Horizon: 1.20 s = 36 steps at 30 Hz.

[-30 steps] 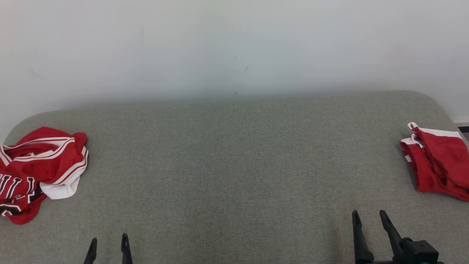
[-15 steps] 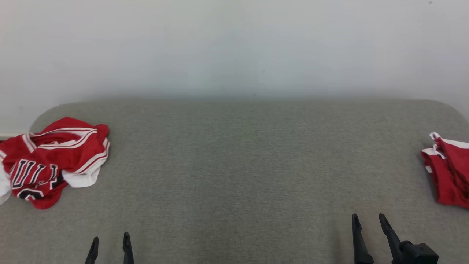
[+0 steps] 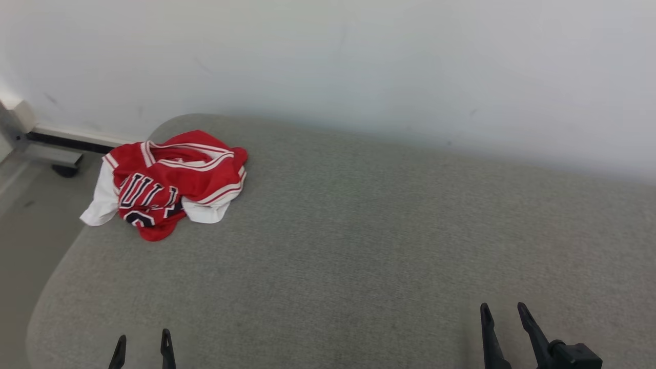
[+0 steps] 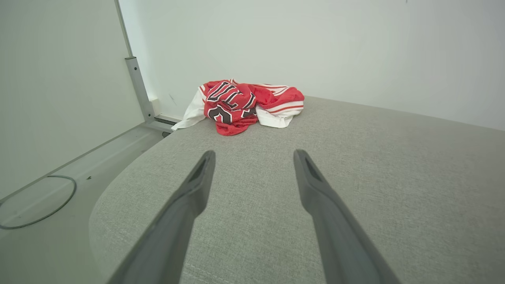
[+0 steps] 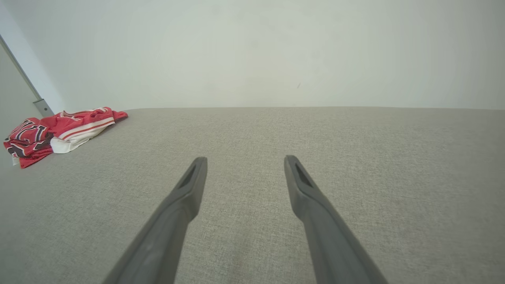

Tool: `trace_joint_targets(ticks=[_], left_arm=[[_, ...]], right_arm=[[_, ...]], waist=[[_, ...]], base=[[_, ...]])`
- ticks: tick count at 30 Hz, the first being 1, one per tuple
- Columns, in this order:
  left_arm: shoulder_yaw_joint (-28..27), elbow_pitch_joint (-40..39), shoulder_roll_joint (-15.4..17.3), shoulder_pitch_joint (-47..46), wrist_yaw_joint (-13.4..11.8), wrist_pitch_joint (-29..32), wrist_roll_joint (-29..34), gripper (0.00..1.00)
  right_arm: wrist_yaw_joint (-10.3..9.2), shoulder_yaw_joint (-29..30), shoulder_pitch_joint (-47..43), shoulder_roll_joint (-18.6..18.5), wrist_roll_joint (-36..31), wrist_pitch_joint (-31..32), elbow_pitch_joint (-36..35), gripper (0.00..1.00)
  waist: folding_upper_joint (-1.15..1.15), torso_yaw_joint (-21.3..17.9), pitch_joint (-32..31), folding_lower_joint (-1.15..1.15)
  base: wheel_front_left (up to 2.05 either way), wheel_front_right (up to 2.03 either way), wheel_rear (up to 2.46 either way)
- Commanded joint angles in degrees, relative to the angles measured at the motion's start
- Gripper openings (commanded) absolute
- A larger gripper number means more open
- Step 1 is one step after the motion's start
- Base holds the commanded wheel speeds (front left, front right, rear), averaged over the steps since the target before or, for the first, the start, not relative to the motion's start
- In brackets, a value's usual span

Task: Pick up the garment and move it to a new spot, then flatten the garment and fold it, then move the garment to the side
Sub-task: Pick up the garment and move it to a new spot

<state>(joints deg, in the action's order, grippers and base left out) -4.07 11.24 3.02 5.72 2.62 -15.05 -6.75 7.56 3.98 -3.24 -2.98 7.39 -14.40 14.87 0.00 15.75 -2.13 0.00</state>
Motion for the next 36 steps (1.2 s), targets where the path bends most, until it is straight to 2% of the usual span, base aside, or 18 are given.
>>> trace_joint_targets(ticks=[1,11,28,35,36], left_arm=[[-0.26,-0.14,0.11,0.64,0.17,-0.18,0.29,1.0],[-1.64,-0.57,0.12,1.28,0.61,-0.18,0.85,1.0],[-2.96,-2.94,-0.13,2.43,-0.25,-0.18,-2.16,1.0],[-0.3,1.78,-0.16,-2.99,1.16,-0.18,-5.05,1.0],[0.89,5.0,-0.14,-6.89,1.99,-0.18,-5.62,1.0]], right_arm=[[-0.16,-0.38,0.01,0.2,0.31,-0.29,0.15,1.0],[-0.16,-3.43,0.85,0.19,1.59,-0.65,1.2,1.0],[-0.16,-6.8,4.3,0.19,0.48,-0.74,3.44,1.0],[-0.16,-7.1,4.5,0.16,0.26,-0.66,2.99,1.0],[-0.16,-6.72,4.29,0.17,-0.22,-0.37,2.47,1.0]], waist=[[0.0,5.95,-0.03,0.0],[0.0,13.1,0.17,0.0],[0.0,14.23,1.81,0.0],[0.0,14.25,2.93,0.0],[0.0,14.29,3.91,0.0]], base=[[0.0,0.0,0.0],[0.0,0.0,0.0],[0.0,0.0,0.0],[0.0,0.0,0.0],[0.0,0.0,0.0]])
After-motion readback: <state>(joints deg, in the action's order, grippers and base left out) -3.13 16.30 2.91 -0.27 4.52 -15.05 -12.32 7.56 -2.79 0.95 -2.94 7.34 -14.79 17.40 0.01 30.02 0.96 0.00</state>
